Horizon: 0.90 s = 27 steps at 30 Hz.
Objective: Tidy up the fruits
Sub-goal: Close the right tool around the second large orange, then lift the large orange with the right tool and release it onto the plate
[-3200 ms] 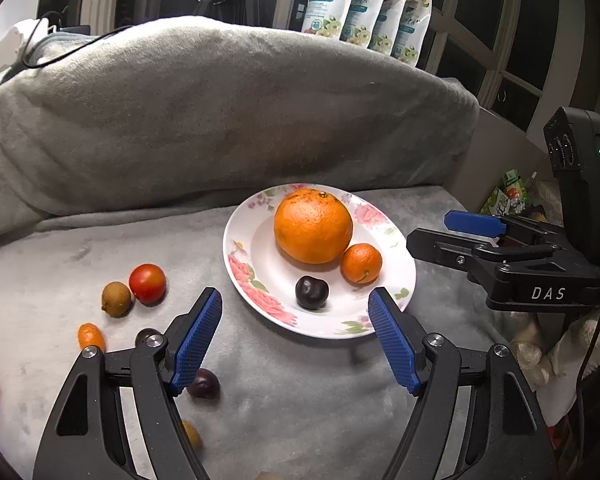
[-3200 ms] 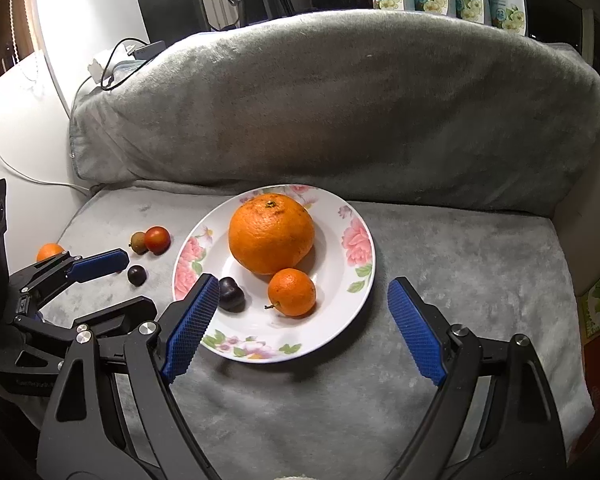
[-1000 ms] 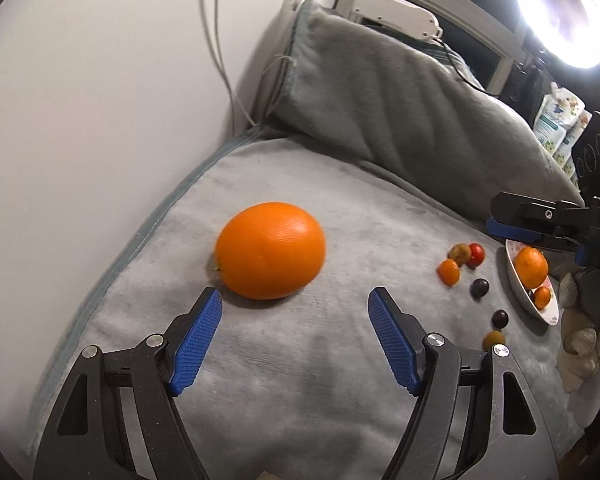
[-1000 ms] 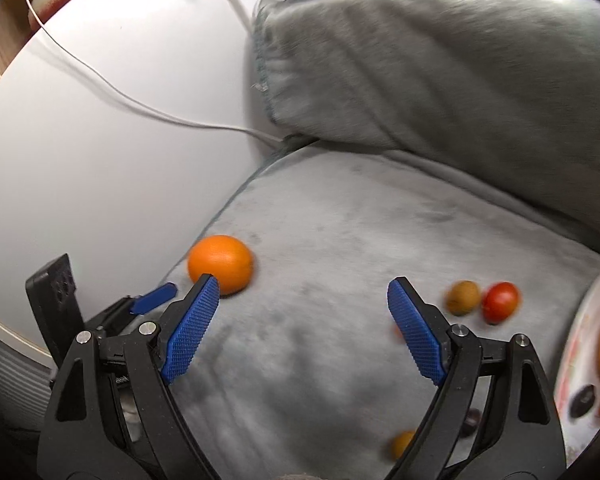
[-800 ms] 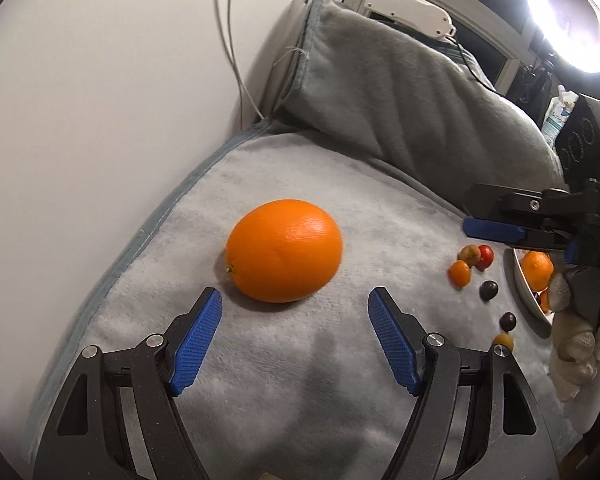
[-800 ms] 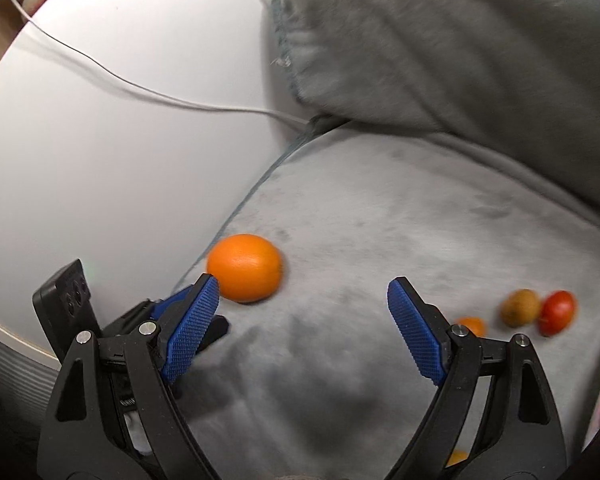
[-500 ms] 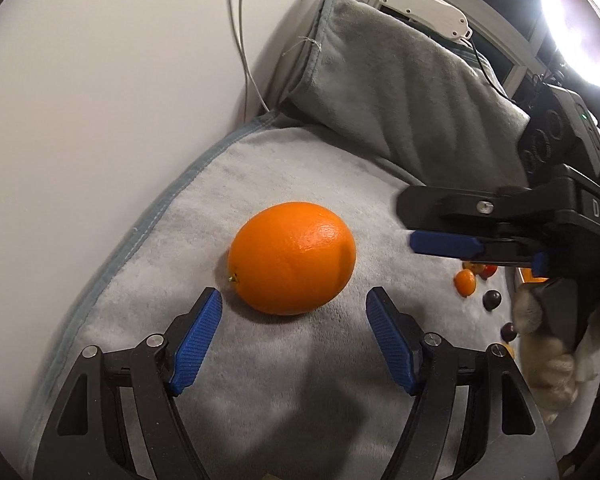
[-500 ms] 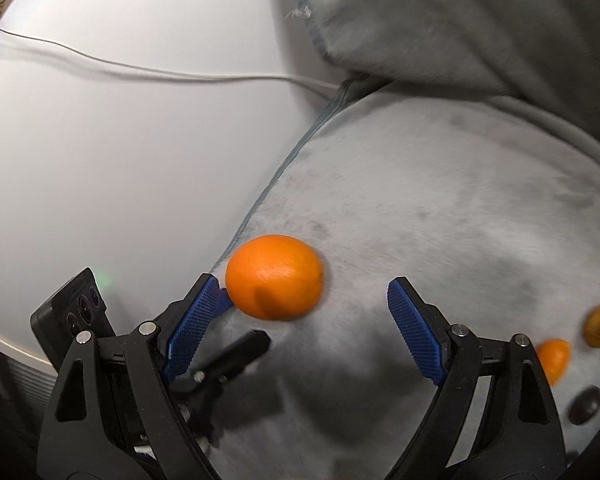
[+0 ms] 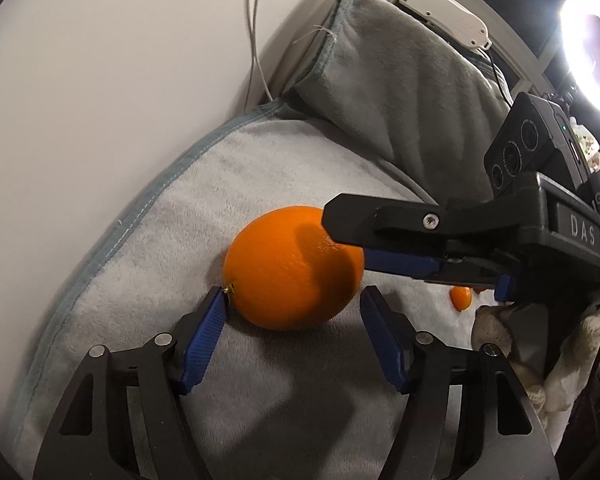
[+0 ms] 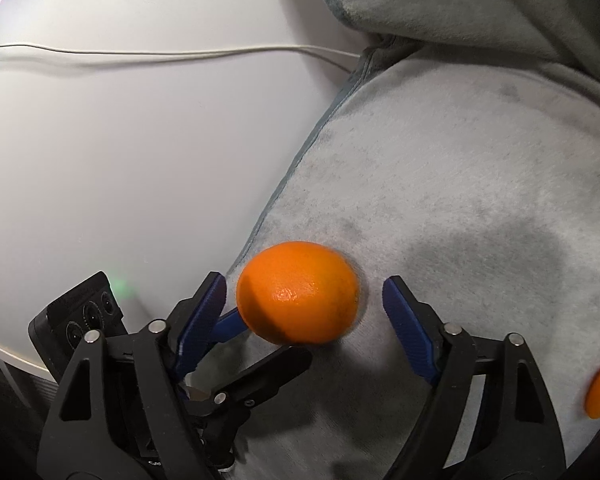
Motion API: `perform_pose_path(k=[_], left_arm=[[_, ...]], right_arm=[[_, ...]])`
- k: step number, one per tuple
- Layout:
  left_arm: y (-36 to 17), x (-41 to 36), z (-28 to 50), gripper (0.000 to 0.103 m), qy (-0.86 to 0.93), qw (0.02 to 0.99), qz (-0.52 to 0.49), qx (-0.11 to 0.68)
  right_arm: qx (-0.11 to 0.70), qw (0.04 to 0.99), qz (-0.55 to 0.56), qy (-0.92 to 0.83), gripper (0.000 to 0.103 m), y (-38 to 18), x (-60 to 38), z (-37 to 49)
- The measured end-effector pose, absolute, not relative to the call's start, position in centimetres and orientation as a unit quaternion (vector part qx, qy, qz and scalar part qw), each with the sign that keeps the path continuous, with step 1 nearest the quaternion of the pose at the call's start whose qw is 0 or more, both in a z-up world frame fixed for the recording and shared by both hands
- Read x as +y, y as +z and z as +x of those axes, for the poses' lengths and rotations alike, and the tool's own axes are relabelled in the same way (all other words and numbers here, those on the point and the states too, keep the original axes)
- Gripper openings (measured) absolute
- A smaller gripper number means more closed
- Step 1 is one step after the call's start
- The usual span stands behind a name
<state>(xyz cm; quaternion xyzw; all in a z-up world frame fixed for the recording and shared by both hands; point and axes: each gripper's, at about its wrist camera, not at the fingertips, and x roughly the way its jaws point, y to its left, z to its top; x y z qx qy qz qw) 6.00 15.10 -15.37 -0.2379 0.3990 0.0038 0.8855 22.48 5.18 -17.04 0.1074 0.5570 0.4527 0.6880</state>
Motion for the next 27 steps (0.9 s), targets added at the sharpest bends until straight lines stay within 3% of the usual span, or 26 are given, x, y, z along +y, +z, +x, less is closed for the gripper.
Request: perform_pose_path(k=[4, 6, 27], left_arm=[[-15.8, 15.3, 6.1, 0.065, -0.001, 0.882, -0.249, 0.399], [-15.8, 15.4, 6.1, 0.066, -0.002, 0.882, -0.252, 0.399], [-13.0, 10.9, 6.2, 0.065, -0.039, 0.897, -0.219, 0.383]], right_arm=[[0.563, 0.681, 0.116, 0.454, 0.081, -17.9, 5.8, 22.4], [0.568, 0.673, 0.123, 0.457, 0.073, -18.4, 6.2, 22.4], [0.536, 0.716, 0.125, 0.43, 0.072, -14.5, 0.2, 20.6]])
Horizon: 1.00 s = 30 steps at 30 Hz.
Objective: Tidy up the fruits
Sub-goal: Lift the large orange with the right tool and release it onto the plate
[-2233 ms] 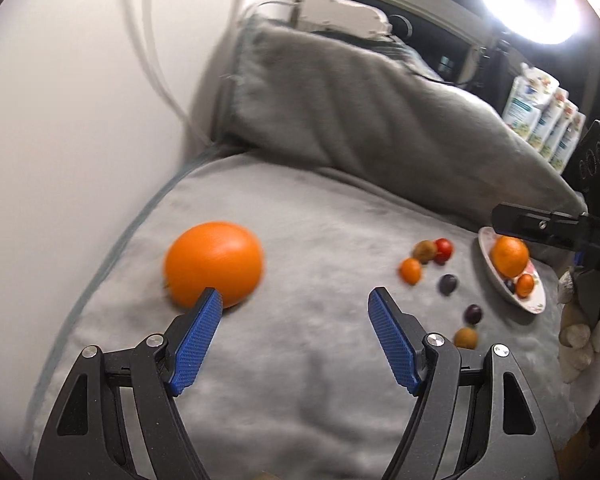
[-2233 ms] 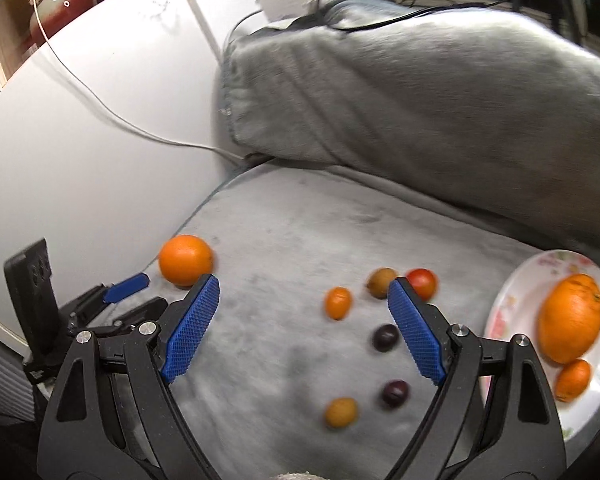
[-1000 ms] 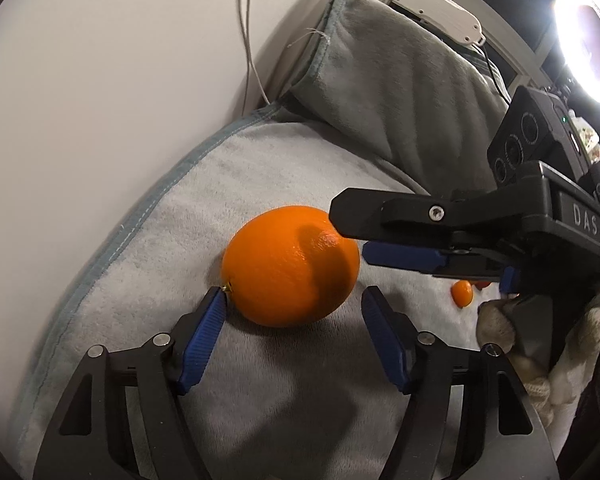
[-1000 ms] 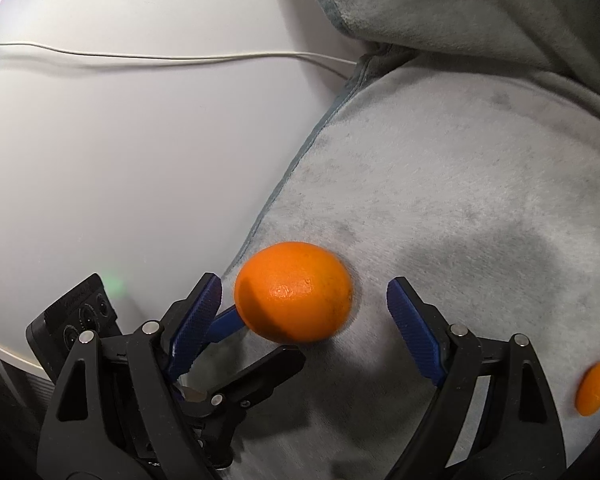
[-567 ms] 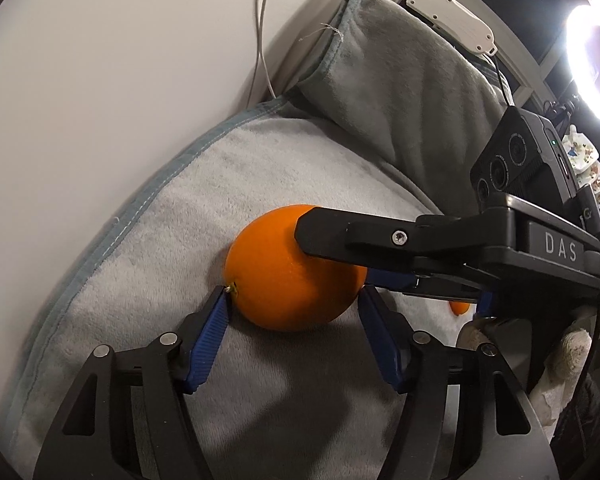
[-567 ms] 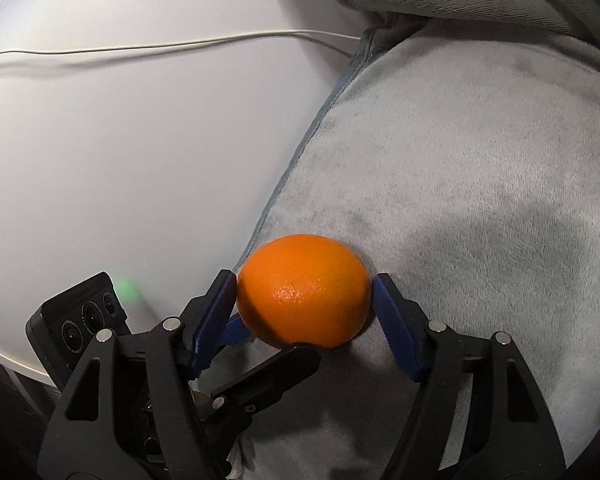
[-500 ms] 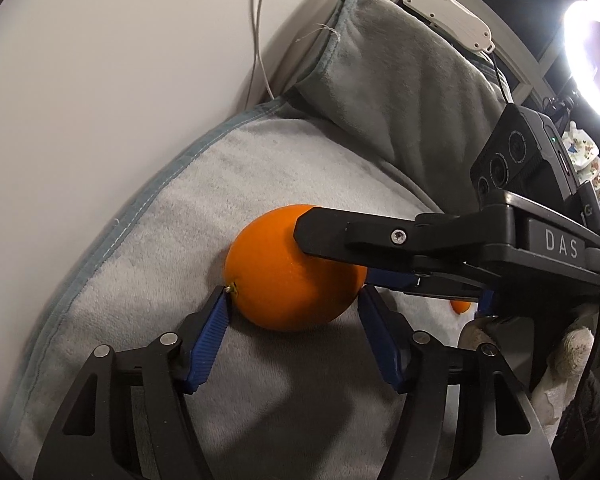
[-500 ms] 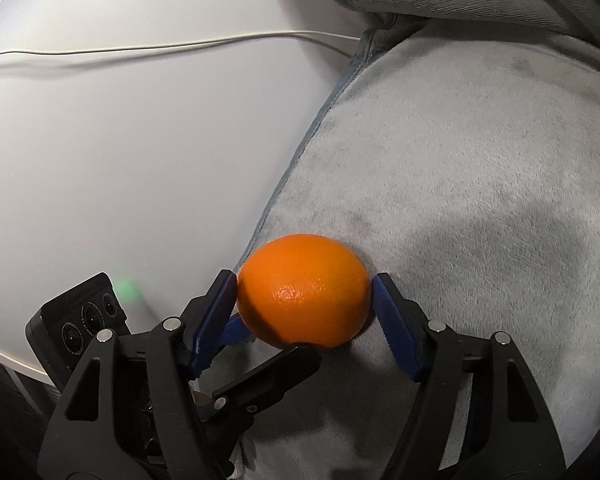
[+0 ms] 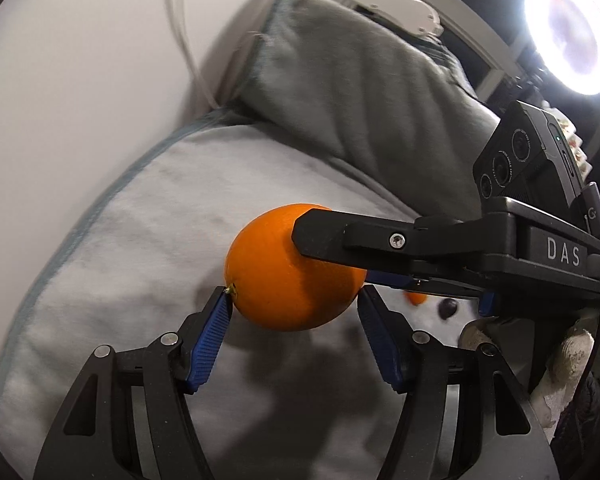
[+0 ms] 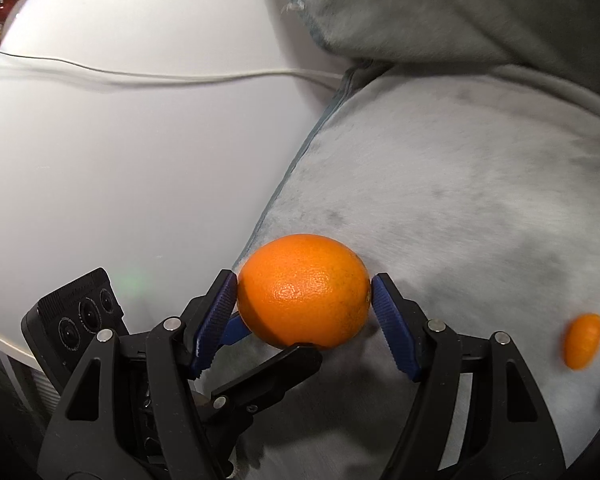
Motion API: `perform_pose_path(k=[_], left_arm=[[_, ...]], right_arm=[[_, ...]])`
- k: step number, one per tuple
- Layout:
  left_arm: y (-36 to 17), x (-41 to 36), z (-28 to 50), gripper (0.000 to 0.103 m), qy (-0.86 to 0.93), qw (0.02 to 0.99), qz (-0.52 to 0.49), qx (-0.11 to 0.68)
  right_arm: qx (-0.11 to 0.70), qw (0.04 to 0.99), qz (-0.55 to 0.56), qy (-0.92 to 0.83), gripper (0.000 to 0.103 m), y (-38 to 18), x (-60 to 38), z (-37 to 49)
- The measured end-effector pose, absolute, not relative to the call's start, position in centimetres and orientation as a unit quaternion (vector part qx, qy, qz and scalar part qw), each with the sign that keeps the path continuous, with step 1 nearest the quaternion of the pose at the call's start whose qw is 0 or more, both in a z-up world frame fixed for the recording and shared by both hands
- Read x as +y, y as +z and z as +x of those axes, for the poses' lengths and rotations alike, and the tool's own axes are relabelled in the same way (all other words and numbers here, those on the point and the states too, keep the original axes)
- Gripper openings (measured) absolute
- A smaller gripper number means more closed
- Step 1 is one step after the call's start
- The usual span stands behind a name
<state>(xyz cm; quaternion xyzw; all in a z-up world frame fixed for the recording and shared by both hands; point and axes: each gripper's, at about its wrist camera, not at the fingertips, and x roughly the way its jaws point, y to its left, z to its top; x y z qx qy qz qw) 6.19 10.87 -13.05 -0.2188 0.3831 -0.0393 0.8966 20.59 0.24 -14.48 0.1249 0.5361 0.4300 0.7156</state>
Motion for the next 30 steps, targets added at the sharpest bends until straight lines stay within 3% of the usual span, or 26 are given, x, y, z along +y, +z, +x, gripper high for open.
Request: perform_pose_path(k=[30], left_arm=[[-9.7, -8.2, 10.3, 0.065, -0.222, 0.885, -0.129, 0.389]], right_arm=[[0.452, 0.825, 0.185, 0.285, 0.072, -9.2, -23.6, 17.0]])
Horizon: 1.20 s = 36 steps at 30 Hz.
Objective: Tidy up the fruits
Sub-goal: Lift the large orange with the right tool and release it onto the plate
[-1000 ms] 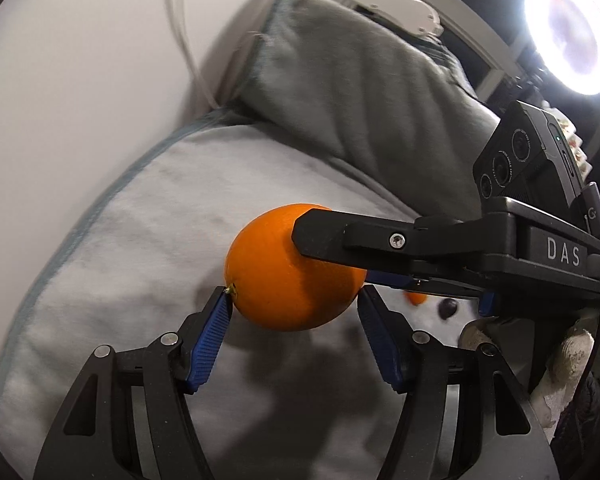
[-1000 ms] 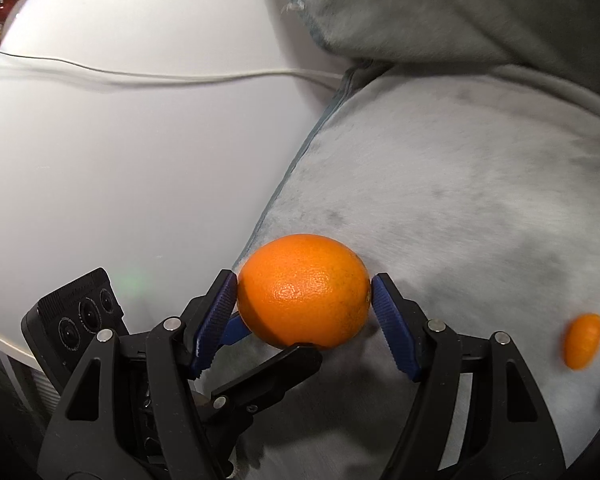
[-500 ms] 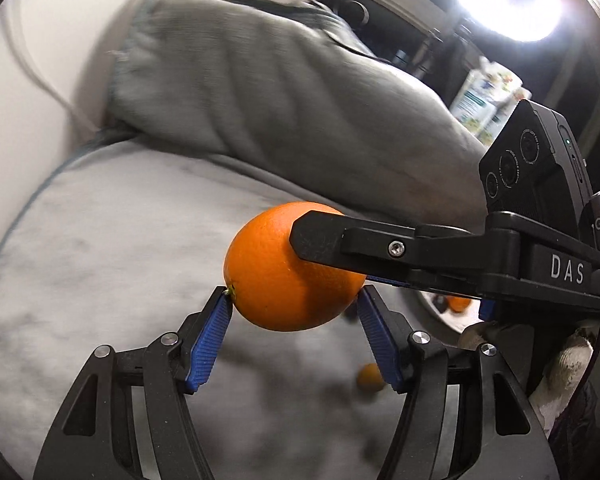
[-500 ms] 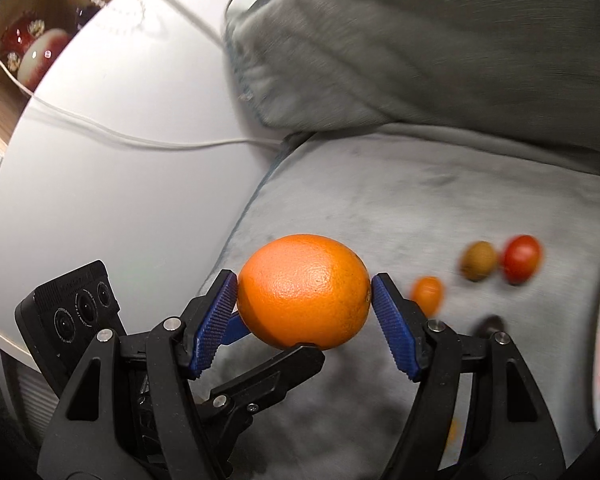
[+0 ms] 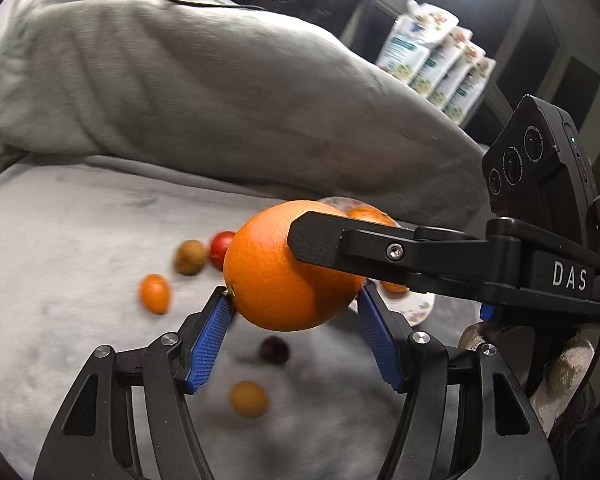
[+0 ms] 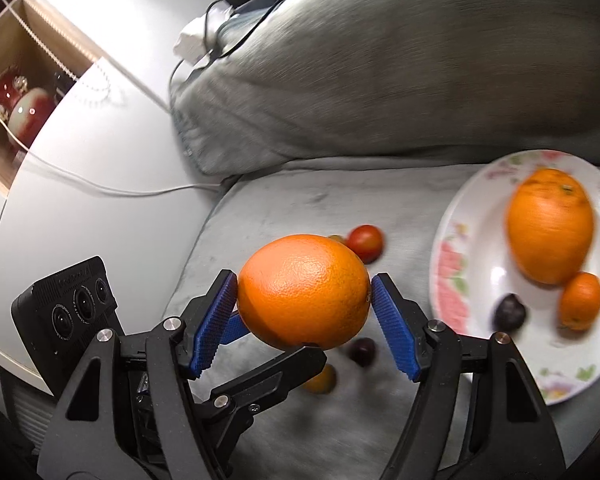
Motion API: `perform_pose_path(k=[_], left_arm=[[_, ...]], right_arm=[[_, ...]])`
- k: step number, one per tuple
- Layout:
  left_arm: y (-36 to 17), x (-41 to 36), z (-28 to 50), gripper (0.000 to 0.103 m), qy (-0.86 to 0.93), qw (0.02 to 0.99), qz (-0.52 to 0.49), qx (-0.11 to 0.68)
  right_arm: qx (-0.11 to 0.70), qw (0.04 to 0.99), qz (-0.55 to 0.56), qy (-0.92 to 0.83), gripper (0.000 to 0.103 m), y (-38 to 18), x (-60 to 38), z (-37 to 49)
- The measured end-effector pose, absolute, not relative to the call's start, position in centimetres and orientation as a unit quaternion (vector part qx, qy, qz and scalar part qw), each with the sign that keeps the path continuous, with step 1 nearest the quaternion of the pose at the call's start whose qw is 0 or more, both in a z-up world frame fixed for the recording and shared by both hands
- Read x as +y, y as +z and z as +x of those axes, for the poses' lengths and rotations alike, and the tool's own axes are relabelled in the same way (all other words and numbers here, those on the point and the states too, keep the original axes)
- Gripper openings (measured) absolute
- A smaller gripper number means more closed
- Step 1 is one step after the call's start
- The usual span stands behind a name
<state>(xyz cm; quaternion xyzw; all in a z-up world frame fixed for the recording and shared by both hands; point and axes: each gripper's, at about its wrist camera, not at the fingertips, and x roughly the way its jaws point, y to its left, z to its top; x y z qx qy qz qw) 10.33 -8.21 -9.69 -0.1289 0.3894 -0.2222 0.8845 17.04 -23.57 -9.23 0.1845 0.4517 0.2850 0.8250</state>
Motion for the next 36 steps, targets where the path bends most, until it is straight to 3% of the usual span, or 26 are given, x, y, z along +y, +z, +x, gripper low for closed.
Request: perform_pose_path(k=[21, 31, 36], left_arm=[[-10.5, -15.5, 10.0, 0.064, -0.291, 0.859, -0.083, 0.413], [-10.8, -16.8, 10.2, 0.053, -0.305, 0.85, -0.072, 0.424], [-10.4, -16.8, 9.9, 0.053, -0.304, 0.855, -0.066, 0.414]], right_arm=[[0.447, 0.838, 0.222, 0.22, 0.072, -10.0, -32.0, 14.4], [0.441, 0.838, 0.251, 0.198, 0.072, -10.6, -34.6, 14.3], [0.418, 0.85, 0.258, 0.191, 0.073, -9.9, -35.8, 13.8]])
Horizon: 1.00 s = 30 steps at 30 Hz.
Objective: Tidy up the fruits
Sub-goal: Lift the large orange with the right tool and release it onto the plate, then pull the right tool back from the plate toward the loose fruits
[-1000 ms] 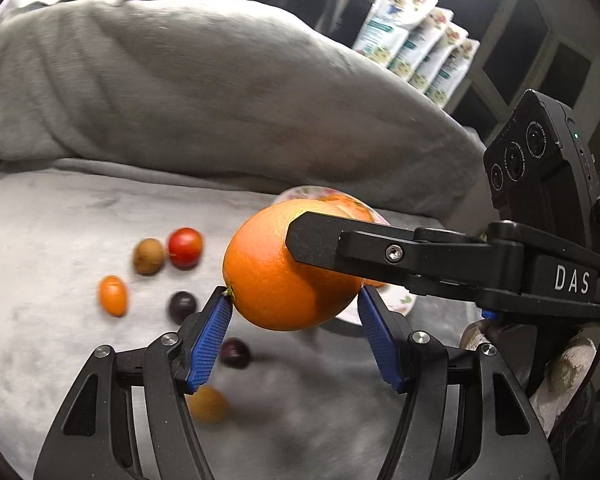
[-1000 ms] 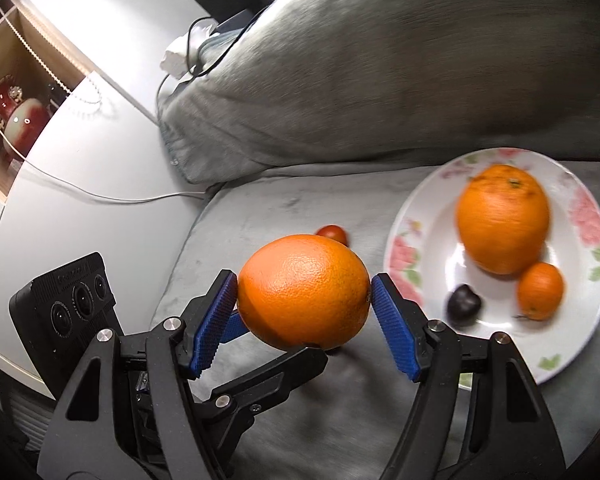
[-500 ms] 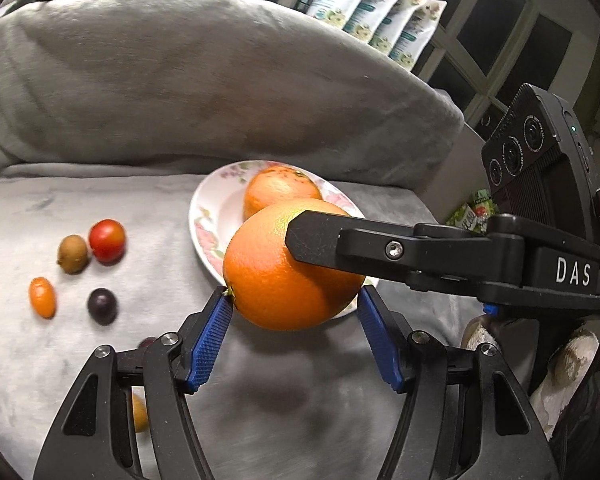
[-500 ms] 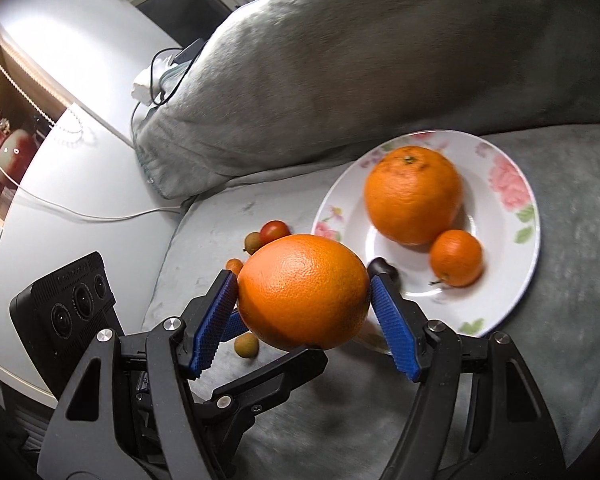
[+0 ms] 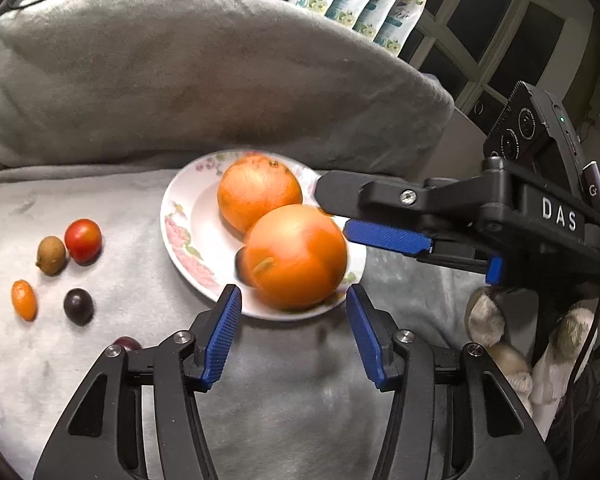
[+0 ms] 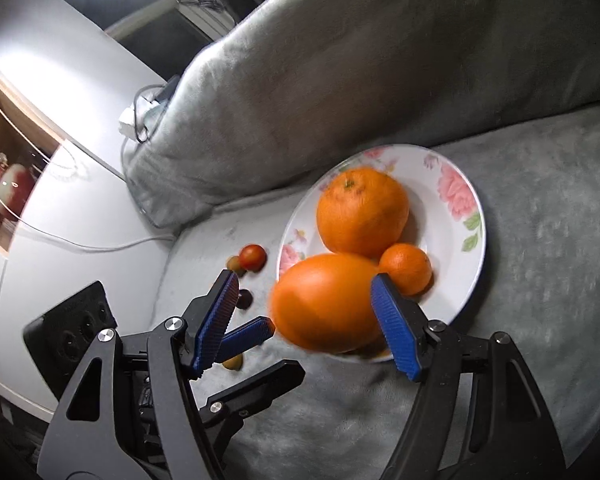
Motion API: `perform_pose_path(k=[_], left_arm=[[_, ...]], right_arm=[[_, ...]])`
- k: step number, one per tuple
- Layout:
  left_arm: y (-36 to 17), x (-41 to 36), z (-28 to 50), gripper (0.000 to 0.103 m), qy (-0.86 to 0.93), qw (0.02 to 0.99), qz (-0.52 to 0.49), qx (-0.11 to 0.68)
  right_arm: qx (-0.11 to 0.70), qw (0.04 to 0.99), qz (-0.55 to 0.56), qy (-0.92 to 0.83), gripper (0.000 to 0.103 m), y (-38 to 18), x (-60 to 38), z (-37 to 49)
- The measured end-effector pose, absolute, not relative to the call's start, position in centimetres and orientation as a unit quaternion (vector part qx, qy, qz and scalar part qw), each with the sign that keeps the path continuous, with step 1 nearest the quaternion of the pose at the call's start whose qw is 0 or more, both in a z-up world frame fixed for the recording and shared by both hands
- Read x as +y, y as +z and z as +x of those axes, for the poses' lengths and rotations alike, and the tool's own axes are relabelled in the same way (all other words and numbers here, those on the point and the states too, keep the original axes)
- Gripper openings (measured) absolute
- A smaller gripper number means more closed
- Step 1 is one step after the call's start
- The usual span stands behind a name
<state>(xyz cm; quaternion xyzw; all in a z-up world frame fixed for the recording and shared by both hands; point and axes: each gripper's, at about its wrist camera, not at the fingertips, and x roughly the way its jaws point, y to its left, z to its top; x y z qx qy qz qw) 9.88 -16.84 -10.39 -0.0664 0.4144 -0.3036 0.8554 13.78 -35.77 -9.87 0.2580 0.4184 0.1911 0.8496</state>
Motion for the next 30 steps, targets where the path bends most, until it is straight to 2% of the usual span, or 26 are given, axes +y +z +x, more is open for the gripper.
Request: perform_pose_path(k=[16, 20, 23, 29, 30], left_arm=[[-9.0, -16.2, 8.3, 0.053, -0.296, 0.871, -0.047, 0.39], [-8.8, -15.8, 8.1, 0.058, -0.289, 0.875, -0.046, 0.385], [-8.6, -15.5, 7.9, 0.064, -0.282, 0.88, -0.043, 0.379], [-8.4, -14.7, 7.7, 0.064, -0.27, 0.889, -0.037, 0.368], [-8.4, -14.5, 7.7, 0.064, -0.269, 0.89, -0.037, 0.367]], right_arm=[[0.383, 0.876, 0.236, 0.172, 0.073, -7.9, -36.8, 11.9], [0.376, 0.886, 0.216, 0.165, 0.073, -7.5, -36.4, 11.3], [0.37, 0.892, 0.204, 0.159, 0.077, -7.3, -36.1, 10.9], [0.364, 0.9, 0.189, 0.148, 0.08, -7.0, -35.9, 10.2], [0.363, 0.901, 0.187, 0.146, 0.083, -7.0, -35.8, 10.1]])
